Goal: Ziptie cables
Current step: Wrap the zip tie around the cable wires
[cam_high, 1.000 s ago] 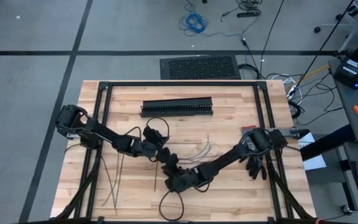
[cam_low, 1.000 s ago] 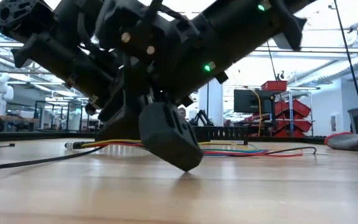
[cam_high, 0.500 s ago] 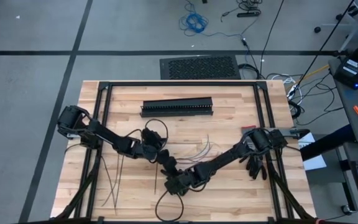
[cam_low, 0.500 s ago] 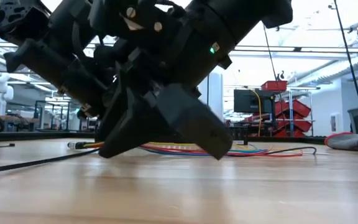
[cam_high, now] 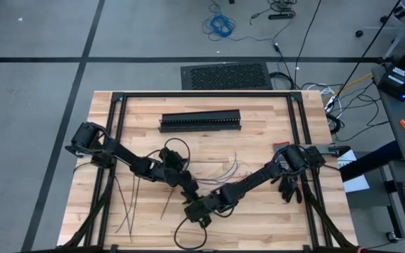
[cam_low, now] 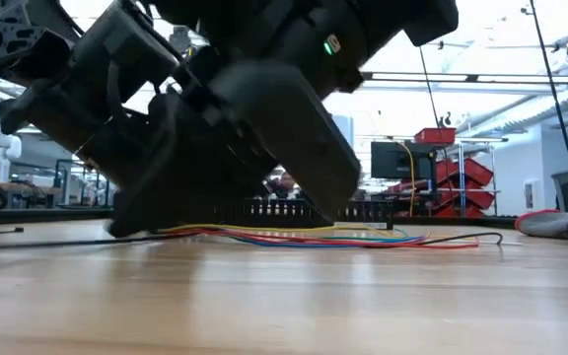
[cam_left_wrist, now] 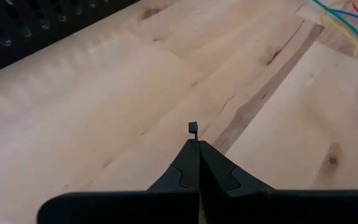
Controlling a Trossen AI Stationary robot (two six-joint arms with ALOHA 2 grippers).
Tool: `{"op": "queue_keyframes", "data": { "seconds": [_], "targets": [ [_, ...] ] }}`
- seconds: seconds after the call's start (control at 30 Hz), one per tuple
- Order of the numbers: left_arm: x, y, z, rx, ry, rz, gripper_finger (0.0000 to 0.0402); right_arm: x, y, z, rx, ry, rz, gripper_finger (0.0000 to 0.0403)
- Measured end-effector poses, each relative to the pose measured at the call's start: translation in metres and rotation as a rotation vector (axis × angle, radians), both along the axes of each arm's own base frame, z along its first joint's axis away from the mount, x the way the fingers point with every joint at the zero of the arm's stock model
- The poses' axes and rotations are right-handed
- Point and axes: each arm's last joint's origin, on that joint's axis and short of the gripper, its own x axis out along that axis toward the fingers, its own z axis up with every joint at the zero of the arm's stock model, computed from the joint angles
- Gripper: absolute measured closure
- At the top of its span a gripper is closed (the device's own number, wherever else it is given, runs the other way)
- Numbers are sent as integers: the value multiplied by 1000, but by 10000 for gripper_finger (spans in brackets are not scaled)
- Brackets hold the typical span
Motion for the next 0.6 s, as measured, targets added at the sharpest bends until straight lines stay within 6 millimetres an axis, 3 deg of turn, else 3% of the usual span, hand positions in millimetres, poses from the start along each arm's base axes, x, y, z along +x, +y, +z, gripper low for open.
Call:
{"op": "queue_keyframes", "data": {
  "seconds": [0.27,0.6],
  "targets": [
    [1,-1,1,-7,-23,-3,402,12,1,15,77,-175,-14,287],
    [3,-2,3,-16,-49,-4,402,15,6,24,144,-252,79,287]
  ]
}}
